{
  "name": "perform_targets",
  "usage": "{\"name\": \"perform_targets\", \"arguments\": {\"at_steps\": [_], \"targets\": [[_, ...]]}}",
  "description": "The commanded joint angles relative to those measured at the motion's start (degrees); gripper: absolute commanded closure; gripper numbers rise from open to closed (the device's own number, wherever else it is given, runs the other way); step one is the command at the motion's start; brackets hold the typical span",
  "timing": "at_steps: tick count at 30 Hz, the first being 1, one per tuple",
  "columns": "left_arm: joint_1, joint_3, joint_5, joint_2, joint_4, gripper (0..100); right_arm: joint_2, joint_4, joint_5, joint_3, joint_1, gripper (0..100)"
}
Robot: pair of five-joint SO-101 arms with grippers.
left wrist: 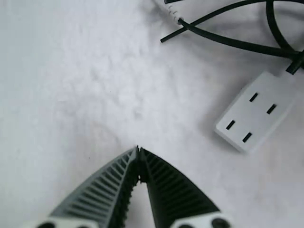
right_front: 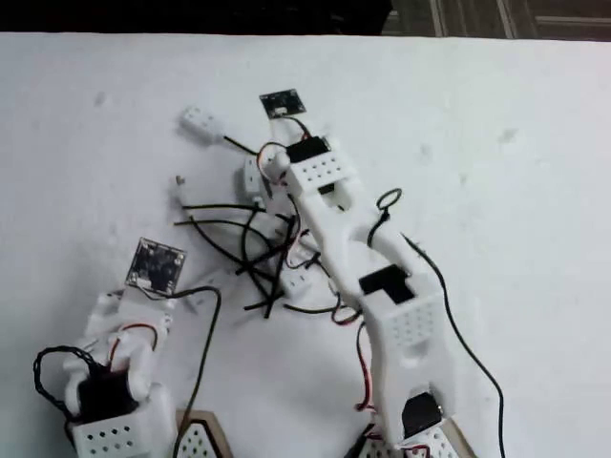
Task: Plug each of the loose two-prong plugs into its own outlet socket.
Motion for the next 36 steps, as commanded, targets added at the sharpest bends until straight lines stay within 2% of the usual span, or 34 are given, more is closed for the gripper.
{"name": "perform_targets", "arguments": {"at_steps": [1,6,11,13,15,22,25,30,36], "targets": [[-0.48,-0.18,-0.62,-0.22,-0.44,98,1.1,0.31,-0.44,-3.78,0.66,81.1],[-0.48,-0.18,-0.62,-0.22,-0.44,98,3.3,2.42,0.0,-3.69,0.48,81.7],[-0.48,0.44,-0.7,-0.22,-0.53,98,0.48,3.3,0.18,-4.04,2.77,99.1],[-0.48,0.44,-0.7,-0.22,-0.53,98,-1.71,4.53,0.18,-3.96,4.0,96.5],[-0.48,0.53,-0.7,-0.22,-0.53,98,-4.35,6.29,0.18,-3.96,4.62,98.5],[-0.48,0.53,-0.7,-0.22,-0.53,98,-17.45,18.68,-0.53,-3.87,5.05,98.1],[-0.48,0.62,-0.7,-0.22,-0.53,98,-22.64,23.34,-4.66,-3.6,6.9,98.1],[-0.4,0.62,-0.7,-0.22,-0.53,98,-27.12,30.73,-10.02,-3.52,11.82,98.1],[-0.4,0.62,-0.7,-0.22,-0.53,98,-31.16,31.25,-12.57,3.34,21.05,98.1]]}}
